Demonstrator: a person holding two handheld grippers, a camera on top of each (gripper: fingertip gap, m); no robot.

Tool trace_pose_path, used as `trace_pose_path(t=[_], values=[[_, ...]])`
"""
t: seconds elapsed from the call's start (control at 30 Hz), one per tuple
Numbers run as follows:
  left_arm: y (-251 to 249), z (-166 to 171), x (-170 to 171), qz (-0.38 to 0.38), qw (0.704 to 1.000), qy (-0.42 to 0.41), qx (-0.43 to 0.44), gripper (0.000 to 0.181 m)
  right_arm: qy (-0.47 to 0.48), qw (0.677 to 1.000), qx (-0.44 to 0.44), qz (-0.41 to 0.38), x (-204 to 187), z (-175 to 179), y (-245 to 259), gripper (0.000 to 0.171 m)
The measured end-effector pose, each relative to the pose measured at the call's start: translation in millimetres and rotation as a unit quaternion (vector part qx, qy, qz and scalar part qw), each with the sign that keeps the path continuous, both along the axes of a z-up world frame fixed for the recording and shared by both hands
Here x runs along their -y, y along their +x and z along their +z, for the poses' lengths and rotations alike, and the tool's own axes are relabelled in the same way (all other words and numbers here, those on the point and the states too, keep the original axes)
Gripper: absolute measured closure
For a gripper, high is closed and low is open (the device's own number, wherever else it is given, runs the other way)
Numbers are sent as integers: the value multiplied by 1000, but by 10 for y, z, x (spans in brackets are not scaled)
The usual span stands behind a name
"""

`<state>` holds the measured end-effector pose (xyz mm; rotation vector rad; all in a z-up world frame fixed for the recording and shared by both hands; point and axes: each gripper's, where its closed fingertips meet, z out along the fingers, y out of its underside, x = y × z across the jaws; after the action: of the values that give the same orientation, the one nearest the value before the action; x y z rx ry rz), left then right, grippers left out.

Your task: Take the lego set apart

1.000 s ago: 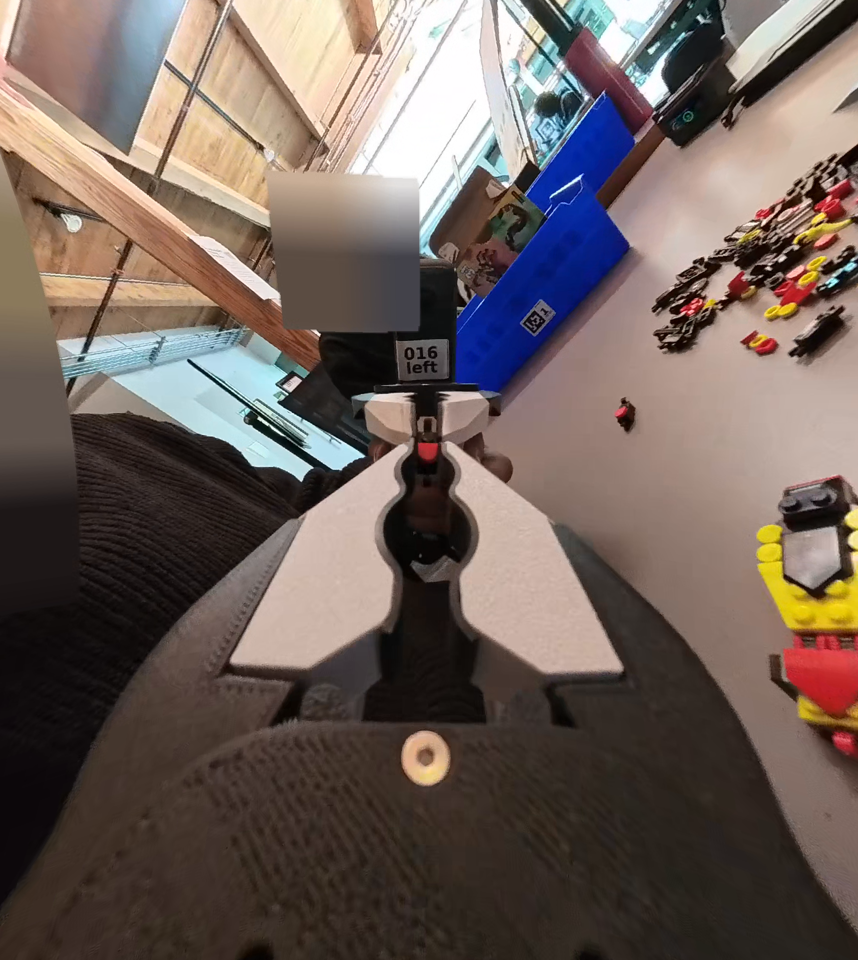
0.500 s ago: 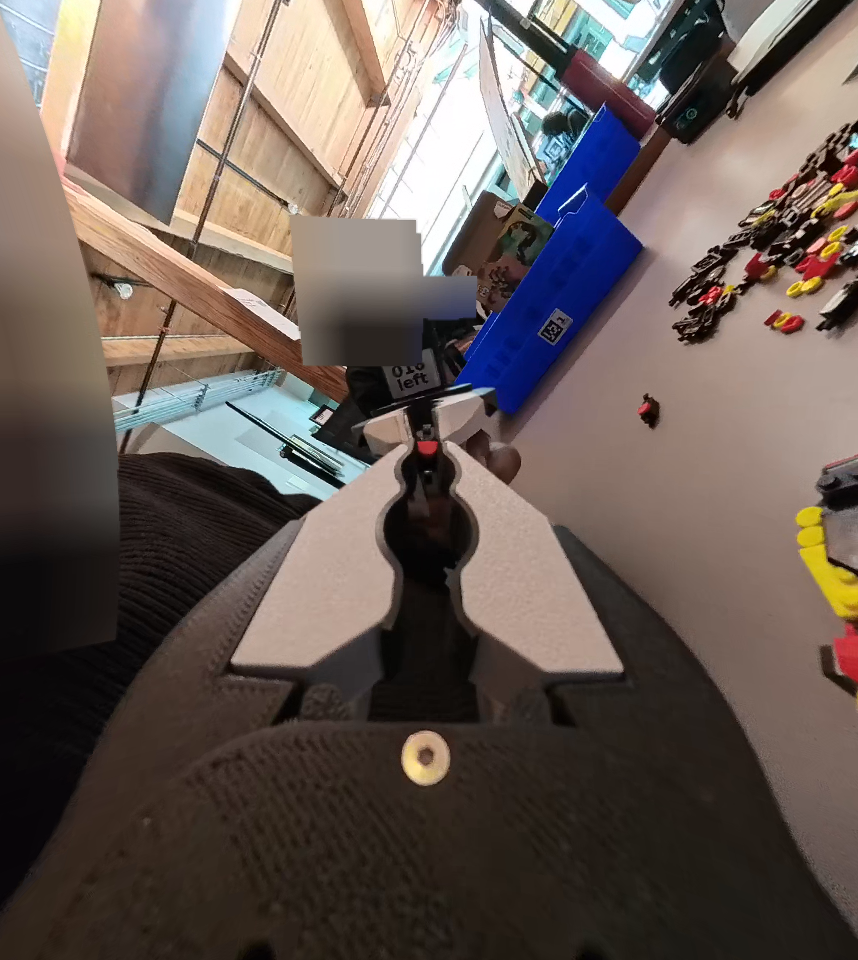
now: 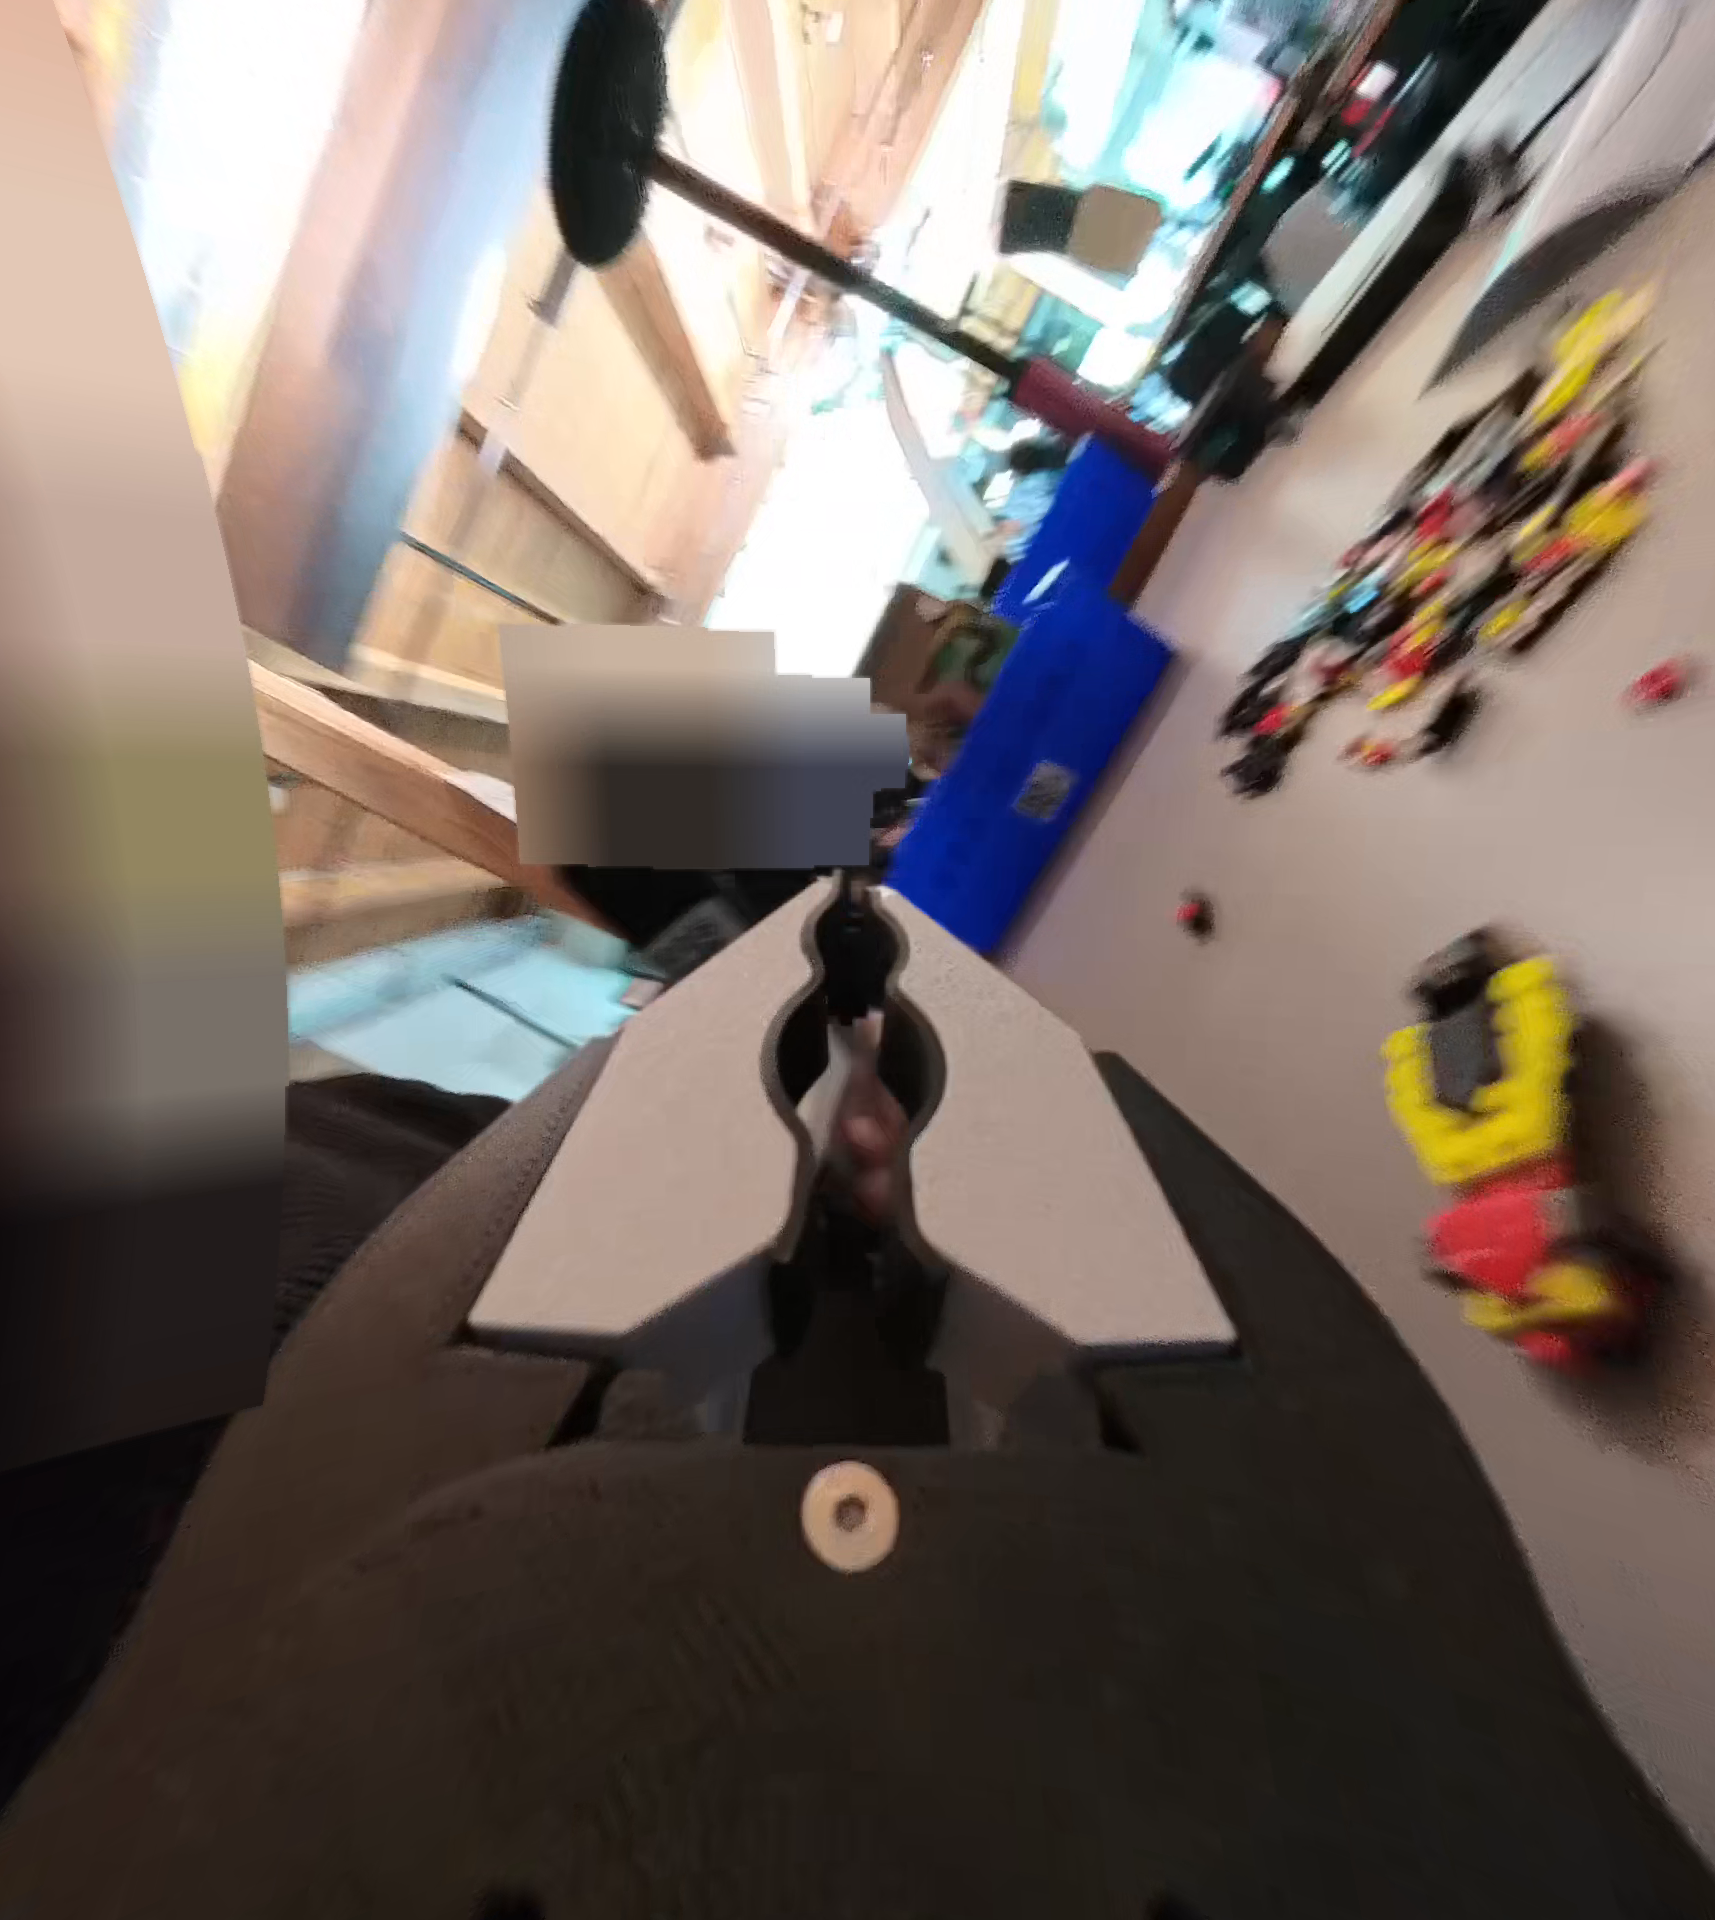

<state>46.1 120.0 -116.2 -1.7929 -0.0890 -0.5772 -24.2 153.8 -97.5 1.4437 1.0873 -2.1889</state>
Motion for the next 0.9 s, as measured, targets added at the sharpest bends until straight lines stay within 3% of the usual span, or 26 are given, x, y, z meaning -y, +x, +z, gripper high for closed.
trace_pose_path(t=[0.13, 0.27, 0.47, 0.5, 0.6, 0.9], values=[[-246, -31, 0, 47, 999, -4, -14, 181, 83, 996, -36, -13, -69, 60, 18, 171], [-373, 42, 14, 54, 992, 17, 116, 180, 59, 997, -52, -21, -63, 99, 5, 171], [-388, 129, -50, 52, 956, 44, 286, 150, -5, 998, -57, 7, 249, 129, 64, 170], [-378, 148, -50, 51, 953, 49, 296, 150, -5, 998, -57, 5, 280, 126, 61, 170], [-412, 180, -32, 64, 949, 64, 303, 174, 3, 998, -60, 2, 306, 114, 56, 170], [-626, 226, 72, 92, 940, 94, 314, 176, 40, 998, -45, 11, 292, -11, 57, 171]])
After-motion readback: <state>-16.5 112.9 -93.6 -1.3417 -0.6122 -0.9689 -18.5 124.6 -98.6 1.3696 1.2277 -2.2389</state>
